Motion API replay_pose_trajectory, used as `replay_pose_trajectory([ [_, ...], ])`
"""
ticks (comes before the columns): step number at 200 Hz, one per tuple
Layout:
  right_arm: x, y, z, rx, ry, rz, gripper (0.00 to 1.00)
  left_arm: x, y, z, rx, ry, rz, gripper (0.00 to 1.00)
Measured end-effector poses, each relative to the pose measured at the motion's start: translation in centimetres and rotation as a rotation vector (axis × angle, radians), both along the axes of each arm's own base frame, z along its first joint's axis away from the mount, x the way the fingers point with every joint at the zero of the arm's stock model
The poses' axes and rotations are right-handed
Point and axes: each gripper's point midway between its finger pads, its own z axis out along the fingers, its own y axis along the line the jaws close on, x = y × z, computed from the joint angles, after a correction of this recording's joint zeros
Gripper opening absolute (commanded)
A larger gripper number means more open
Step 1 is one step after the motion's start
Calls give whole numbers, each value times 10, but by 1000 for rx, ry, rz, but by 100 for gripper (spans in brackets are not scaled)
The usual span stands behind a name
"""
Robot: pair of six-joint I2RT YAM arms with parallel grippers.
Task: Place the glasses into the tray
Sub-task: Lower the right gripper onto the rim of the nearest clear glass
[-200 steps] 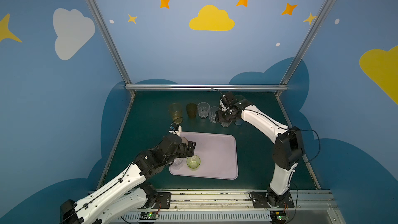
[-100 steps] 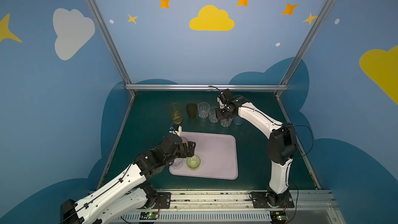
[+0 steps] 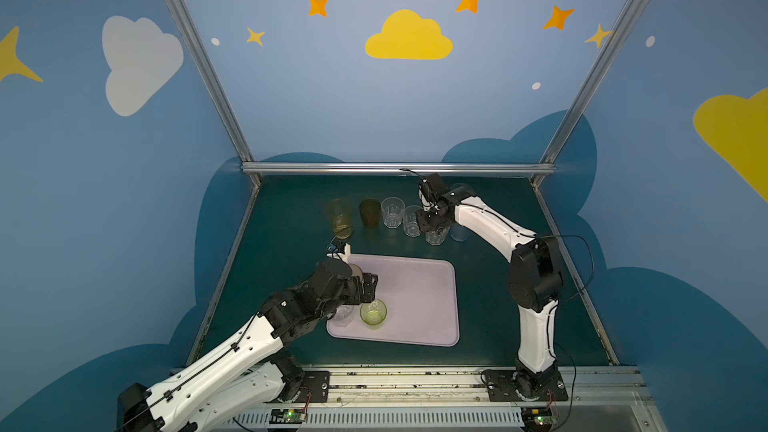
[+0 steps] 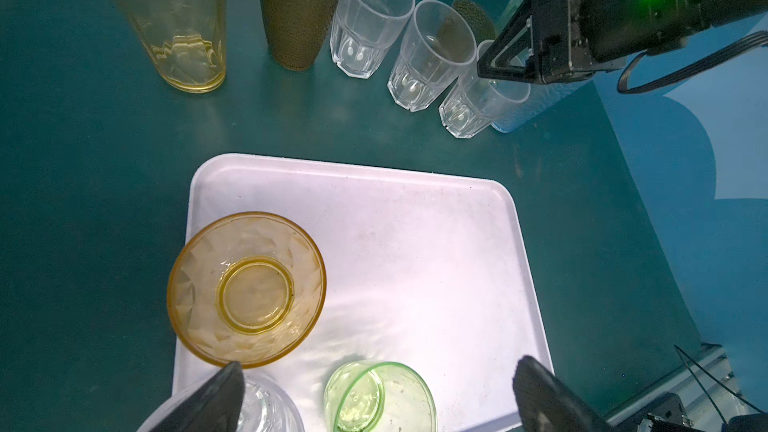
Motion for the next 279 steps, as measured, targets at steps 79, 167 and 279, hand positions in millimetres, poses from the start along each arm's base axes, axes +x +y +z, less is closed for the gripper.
replay_pose_trajectory([
  [79, 7, -4, -2, -24, -7, -3, 26, 1, -2, -5, 5, 17, -2, 100],
  [167, 7, -6, -24, -47, 36, -7, 17, 1, -2, -5, 5, 19, -4, 100],
  [279, 6, -4, -22, -33, 58, -19, 0, 1, -3, -8, 13, 26, -3, 100],
])
